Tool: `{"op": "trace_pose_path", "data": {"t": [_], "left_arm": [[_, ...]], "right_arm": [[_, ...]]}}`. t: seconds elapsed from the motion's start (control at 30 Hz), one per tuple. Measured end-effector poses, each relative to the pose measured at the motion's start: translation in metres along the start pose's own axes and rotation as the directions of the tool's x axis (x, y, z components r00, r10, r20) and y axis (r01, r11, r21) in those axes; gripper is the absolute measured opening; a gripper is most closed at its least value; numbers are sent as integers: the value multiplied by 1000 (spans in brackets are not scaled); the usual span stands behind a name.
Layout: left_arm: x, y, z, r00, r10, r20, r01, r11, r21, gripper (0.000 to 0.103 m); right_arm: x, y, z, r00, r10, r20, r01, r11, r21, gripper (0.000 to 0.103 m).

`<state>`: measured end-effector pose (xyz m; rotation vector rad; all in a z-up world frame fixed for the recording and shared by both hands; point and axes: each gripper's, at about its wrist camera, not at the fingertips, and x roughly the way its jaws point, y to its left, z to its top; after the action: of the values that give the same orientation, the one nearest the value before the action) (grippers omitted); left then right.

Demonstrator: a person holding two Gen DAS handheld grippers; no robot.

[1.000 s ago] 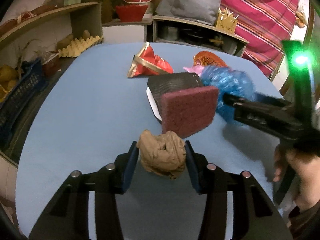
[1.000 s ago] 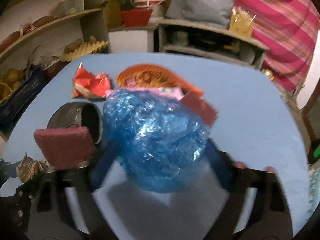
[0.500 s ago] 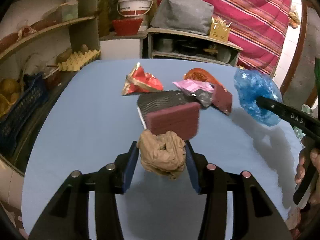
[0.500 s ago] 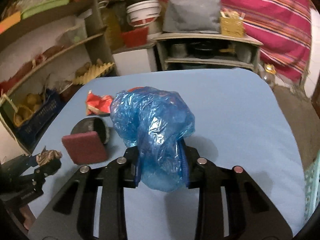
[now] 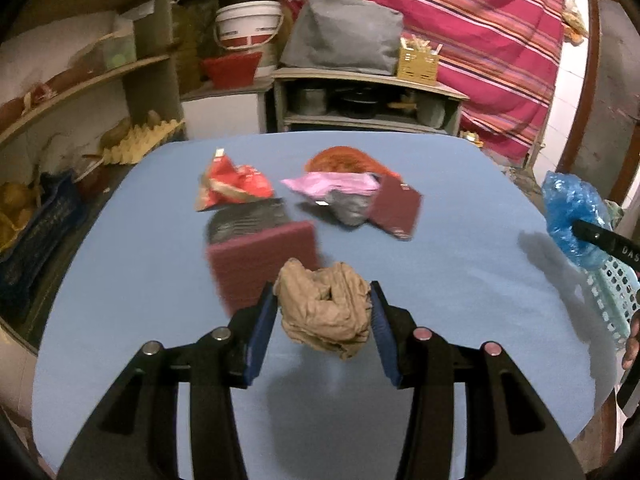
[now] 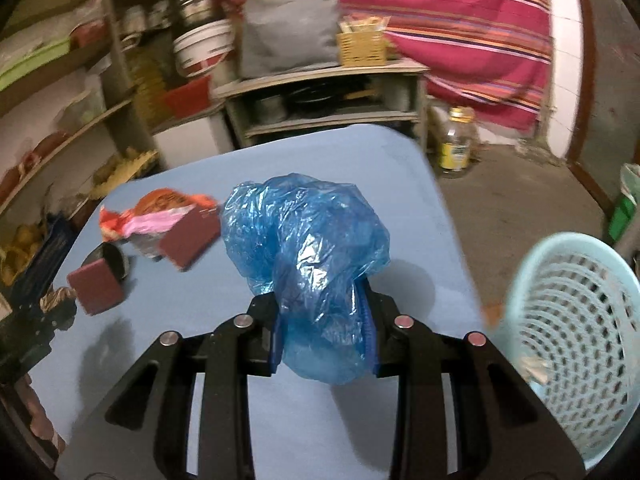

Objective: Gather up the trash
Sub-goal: 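Carry the paper ball and blue bag over the light-blue basket with both tools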

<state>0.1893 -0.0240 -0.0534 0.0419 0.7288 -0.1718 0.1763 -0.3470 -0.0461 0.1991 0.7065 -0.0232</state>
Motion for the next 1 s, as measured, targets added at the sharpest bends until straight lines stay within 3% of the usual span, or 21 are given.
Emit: {"op": "trace_pose_path", "data": {"t": [0.33, 0.6, 1.0], "left_arm": [[14, -84, 0, 997, -71, -18, 72, 996, 60, 46], [18, -147, 12, 989, -146, -17, 147, 981, 123, 46], [13, -270, 31, 958, -286, -6, 279, 930, 240, 46]], "right_arm": [[-52, -106, -16, 992, -127, 27, 123, 985, 124, 31], [-87, -176, -38, 972, -232, 26, 223, 958, 180, 31], [-103, -232, -54, 964, -265, -4, 255, 923, 287, 31]]}}
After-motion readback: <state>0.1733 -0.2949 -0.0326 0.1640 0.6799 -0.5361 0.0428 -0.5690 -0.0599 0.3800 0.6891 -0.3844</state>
